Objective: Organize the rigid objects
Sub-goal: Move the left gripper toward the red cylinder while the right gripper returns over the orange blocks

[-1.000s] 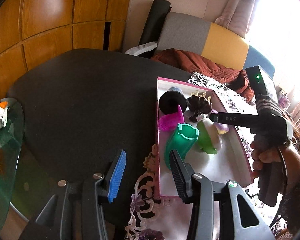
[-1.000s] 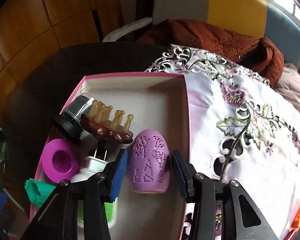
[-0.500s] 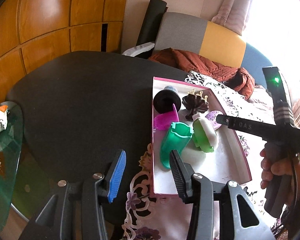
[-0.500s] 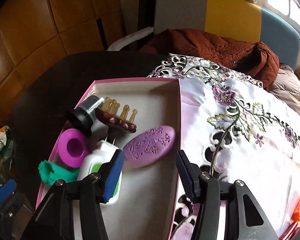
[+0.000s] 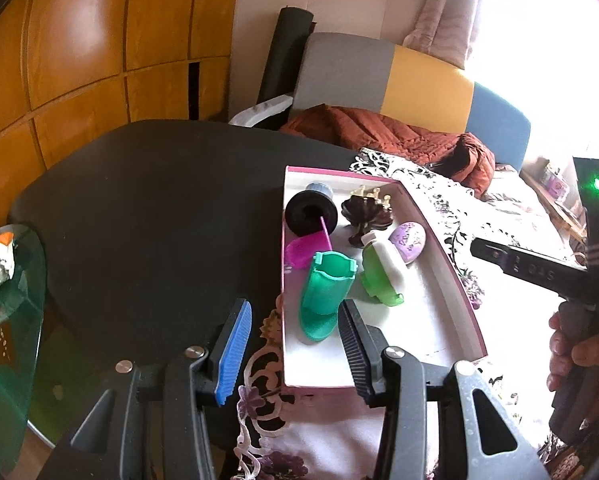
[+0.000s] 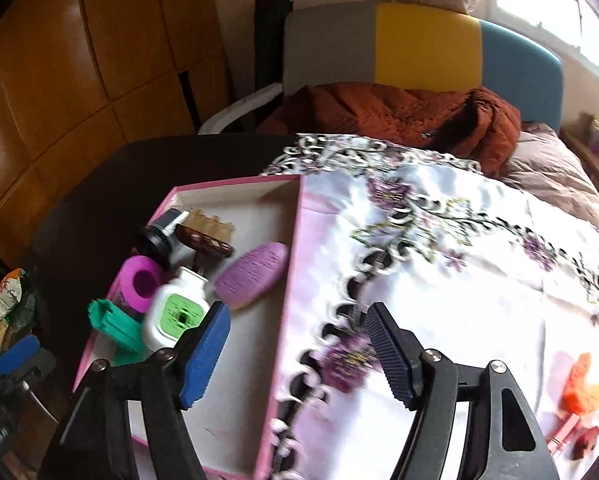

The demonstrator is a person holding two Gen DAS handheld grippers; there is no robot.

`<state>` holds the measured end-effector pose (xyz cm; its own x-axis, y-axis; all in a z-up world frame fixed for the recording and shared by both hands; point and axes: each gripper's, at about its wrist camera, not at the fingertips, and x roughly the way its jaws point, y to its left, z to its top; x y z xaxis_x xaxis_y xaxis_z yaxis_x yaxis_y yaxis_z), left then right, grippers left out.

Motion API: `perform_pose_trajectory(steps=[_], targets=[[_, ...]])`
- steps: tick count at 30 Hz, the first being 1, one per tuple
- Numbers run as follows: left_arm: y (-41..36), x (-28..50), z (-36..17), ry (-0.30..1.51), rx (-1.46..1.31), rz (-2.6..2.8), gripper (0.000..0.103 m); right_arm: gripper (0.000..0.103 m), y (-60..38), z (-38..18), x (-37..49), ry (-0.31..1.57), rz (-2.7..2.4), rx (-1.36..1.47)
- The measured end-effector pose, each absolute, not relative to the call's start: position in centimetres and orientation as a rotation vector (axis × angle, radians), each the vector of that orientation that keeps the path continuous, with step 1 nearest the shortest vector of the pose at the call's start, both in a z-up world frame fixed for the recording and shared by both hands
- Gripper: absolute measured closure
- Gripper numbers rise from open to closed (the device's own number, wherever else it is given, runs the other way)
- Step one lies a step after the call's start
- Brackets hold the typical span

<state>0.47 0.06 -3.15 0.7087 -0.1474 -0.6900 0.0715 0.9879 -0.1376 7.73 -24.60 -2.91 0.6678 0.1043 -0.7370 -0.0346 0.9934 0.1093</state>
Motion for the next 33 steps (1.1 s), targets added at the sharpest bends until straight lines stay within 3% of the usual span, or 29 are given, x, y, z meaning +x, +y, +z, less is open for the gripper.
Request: perform_pose_trajectory(steps=[16, 25, 33], targets=[[-1.4, 0.1, -2.7, 0.767, -0.079, -0.184, 0.057, 0.017, -41.2, -2.1, 3.1, 0.852, -0.25, 0.124], [-4.0, -0.3, -1.4, 0.741, -0.049, -0.305, 0.057, 0.014, -55.8, -3.3, -2.2, 0.78, -0.687, 0.452], [-9.7, 0.1, -1.1, 0.773, 0.026, -0.462, 0.057, 0.014, -58.2, -4.6, -4.2, 0.78, -0.744, 0.667]])
